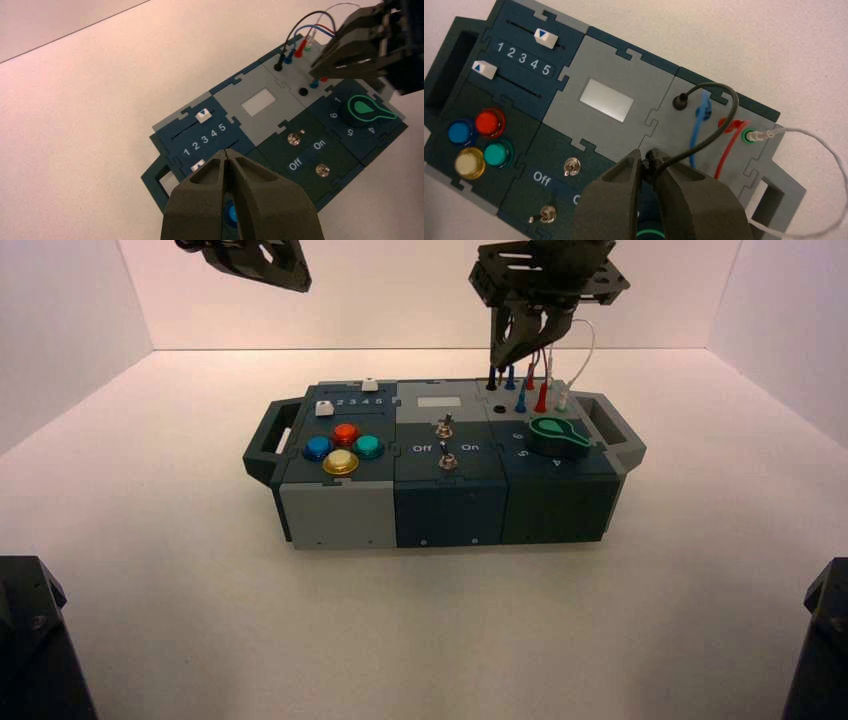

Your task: Pull the black wire.

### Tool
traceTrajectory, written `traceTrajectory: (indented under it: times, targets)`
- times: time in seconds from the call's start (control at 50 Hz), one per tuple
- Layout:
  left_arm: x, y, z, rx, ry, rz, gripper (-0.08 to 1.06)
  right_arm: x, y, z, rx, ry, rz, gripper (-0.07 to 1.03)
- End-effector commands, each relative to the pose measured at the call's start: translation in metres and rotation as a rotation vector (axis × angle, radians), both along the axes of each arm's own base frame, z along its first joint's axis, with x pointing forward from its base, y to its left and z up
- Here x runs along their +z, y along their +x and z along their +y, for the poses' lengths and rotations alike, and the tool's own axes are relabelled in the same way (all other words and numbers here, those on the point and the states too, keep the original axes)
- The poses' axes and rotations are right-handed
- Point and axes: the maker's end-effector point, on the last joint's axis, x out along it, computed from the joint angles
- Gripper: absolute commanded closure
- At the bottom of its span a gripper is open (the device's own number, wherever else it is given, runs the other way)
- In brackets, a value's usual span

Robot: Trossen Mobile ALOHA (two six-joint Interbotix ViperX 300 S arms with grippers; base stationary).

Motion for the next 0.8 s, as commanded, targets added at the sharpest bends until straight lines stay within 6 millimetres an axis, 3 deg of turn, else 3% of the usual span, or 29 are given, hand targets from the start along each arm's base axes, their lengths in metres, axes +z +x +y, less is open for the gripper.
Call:
traceTrajectory:
  times: [0.02,0.3,0.32,0.36,0.8]
  targets:
    - [0.014,0.008,-0.001,0.004,-0.014,-0.040,1.01,0.024,0.010,0.007,0.004,0.031,-0.048,0.83]
    - [0.017,0.013,0.005,0.029,-0.018,-0.047,1.01,0.032,0.007,0.007,0.004,0.041,-0.055,0.72]
    - [0.018,0.014,0.006,0.032,-0.019,-0.050,1.01,0.033,0.006,0.006,0.002,0.044,-0.055,0.65]
    - [0.017,0.014,0.006,0.031,-0.016,-0.048,1.01,0.035,0.005,0.006,0.001,0.046,-0.053,0.62]
    - [0.017,0.013,0.006,0.030,-0.013,-0.044,1.01,0.054,0.004,0.006,0.002,0.071,-0.091,0.59]
